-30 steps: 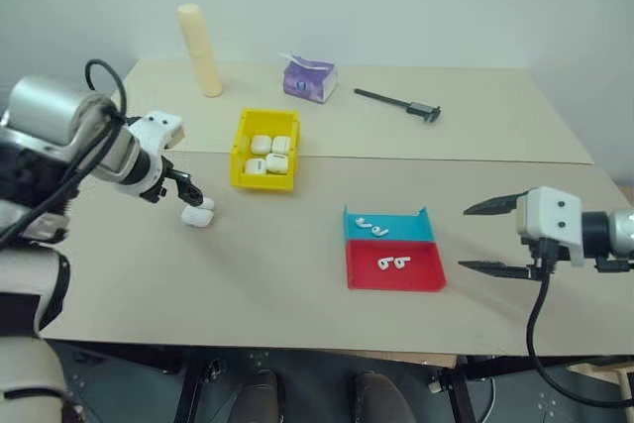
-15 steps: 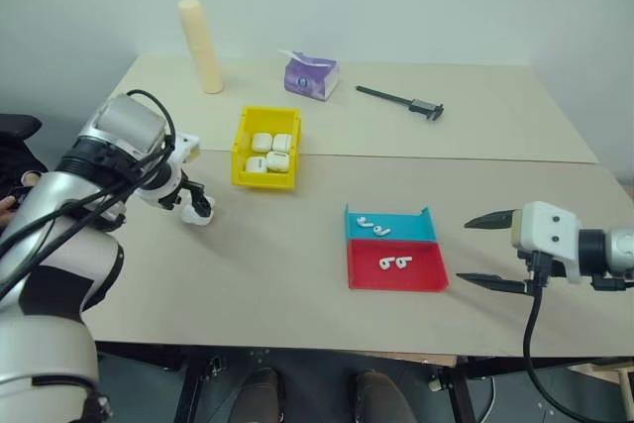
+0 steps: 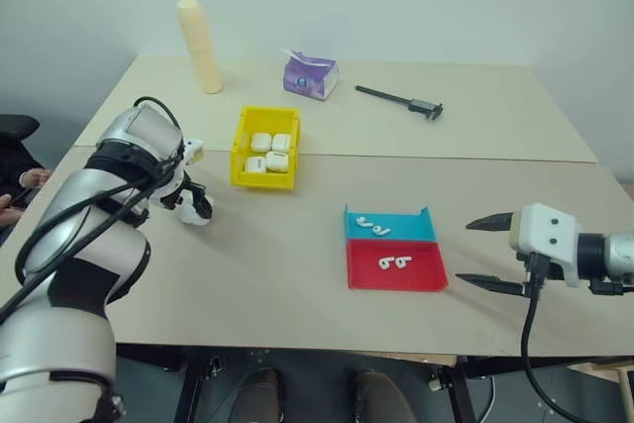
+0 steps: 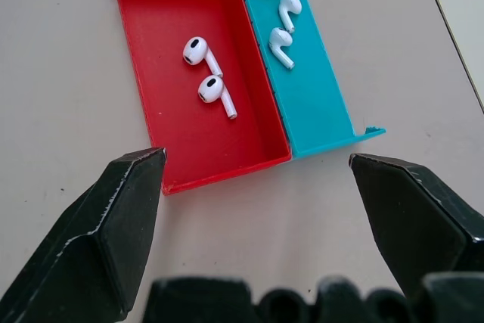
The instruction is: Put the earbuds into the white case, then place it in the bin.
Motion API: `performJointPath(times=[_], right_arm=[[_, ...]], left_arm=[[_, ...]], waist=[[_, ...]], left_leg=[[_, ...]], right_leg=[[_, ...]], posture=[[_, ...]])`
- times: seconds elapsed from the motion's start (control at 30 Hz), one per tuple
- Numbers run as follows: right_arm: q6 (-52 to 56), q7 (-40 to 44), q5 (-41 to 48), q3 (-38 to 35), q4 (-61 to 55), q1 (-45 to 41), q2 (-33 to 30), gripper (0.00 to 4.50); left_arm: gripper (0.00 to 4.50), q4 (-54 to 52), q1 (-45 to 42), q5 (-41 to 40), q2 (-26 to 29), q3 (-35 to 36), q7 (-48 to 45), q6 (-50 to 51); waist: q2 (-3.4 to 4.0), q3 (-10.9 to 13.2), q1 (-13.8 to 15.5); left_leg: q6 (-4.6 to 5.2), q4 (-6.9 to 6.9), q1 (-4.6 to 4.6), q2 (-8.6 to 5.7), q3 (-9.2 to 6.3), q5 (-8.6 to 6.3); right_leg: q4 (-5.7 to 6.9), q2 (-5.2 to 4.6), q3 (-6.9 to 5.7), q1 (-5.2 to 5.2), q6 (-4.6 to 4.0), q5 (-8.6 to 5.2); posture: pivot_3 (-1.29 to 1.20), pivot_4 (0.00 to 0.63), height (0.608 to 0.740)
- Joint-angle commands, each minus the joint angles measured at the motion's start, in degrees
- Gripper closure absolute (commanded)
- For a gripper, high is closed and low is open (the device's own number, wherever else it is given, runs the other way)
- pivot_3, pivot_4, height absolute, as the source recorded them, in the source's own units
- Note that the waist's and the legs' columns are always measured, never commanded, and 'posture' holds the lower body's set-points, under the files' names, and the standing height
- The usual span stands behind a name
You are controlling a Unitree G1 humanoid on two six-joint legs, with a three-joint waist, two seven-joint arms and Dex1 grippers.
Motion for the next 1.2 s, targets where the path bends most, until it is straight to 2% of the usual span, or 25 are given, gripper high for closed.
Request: performJointPath(times=[0.03, 0.7, 0.8, 0.9, 0.93, 1.1, 1.2], right_arm=[[0.28, -0.40, 0.28, -1.38, -1.24, -0.47, -0.06, 0.03], [0.37, -1.20, -1.30, -0.83, -1.66, 0.30, 0.03, 0.03], [0.16, -1.22, -1.72, -0.58, -1.62, 0.51, -0.03, 0.00], [0.27, -1.12, -1.67, -0.66, -1.65, 0.54, 0.03, 0.00], [0.32, -1.05, -1.66, -0.70, -1.60, 0.56, 0.02, 0.00], [0.24, -1.04, -1.95, -0.61, -1.22, 0.24, 0.00, 0.00], [0.28, -0.85, -1.85, -0.84, -1.22, 0.09, -0.18, 0.00]], left_arm=[[0.00, 2.01, -0.52, 3.26, -0.67, 2.03, -0.94, -1.33], [0.00, 7.53, 1.83, 11.53, -4.69, 8.59, -1.16, -5.54], [0.61, 8.19, 2.23, 12.39, -5.21, 10.49, 0.34, -5.88], [1.56, 8.97, 1.86, 12.80, -5.46, 12.10, 0.54, -5.42], [1.71, 8.51, 1.79, 13.09, -5.41, 12.37, 0.80, -5.72], [1.71, 4.91, 0.71, 13.60, -4.72, 12.97, -0.82, -5.88], [1.71, -1.49, 0.42, 13.37, -3.28, 13.65, -1.54, -5.44]], waist=[[0.00, 0.00, 0.00], [0.00, 0.00, -0.08], [0.01, -0.01, -0.07], [0.02, -0.02, -0.11], [0.03, -0.03, -0.17], [0.02, -0.02, -0.22], [0.01, -0.02, -0.21]], left_leg=[[0.00, 0.00, -0.01, 0.00, 0.00, 0.00], [0.00, 0.02, 0.00, 0.00, -0.02, 0.00], [0.00, 0.02, 0.04, 0.00, -0.02, 0.00], [0.00, 0.04, 0.07, 0.00, -0.02, 0.01], [0.00, 0.04, 0.08, 0.00, -0.02, 0.01], [0.00, 0.04, 0.06, 0.00, -0.01, 0.01], [0.00, 0.04, 0.00, 0.00, -0.01, 0.01]], right_leg=[[0.00, 0.00, -0.01, 0.00, 0.00, 0.00], [0.02, 0.00, -0.02, 0.01, 0.00, 0.00], [0.06, 0.00, -0.02, 0.04, 0.00, 0.00], [0.12, 0.00, -0.02, 0.05, 0.00, 0.00], [0.13, 0.00, -0.01, 0.05, 0.00, 0.00], [0.15, 0.01, -0.01, 0.03, 0.00, 0.00], [0.12, 0.01, -0.01, 0.00, 0.00, 0.00]], posture=[[0.00, 0.150, 0.740], [0.00, 0.150, 0.740], [0.00, 0.150, 0.740], [0.00, 0.150, 0.740], [0.00, 0.150, 0.740], [0.00, 0.150, 0.740], [0.00, 0.150, 0.740]])
